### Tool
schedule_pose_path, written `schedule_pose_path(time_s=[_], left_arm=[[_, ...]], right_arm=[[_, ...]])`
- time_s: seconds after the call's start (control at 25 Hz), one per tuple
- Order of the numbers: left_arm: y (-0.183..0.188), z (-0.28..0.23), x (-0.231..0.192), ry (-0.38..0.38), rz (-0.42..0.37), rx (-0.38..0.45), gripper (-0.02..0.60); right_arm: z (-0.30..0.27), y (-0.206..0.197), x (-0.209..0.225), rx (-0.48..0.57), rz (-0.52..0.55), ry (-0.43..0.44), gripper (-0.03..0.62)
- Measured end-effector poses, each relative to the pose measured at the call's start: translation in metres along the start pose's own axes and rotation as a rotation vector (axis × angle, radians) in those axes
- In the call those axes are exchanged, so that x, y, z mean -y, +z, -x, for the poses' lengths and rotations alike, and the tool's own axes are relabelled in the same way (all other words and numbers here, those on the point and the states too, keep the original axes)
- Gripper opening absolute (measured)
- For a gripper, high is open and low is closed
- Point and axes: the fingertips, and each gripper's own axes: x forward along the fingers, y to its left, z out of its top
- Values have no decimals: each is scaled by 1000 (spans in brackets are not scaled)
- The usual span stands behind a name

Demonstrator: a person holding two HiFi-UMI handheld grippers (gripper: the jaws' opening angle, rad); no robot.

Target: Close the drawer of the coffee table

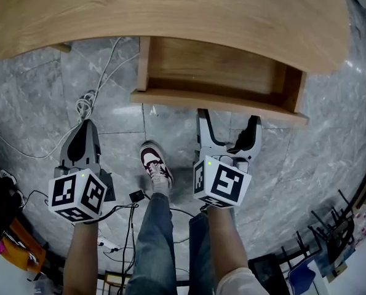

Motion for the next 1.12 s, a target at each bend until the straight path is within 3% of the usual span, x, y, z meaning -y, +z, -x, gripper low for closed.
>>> schedule_pose_path(time_s=[1.12], left_arm=[[10, -6, 1, 14, 52, 12, -5]], right_arm=[[-29, 25, 5, -9, 10, 14, 509]])
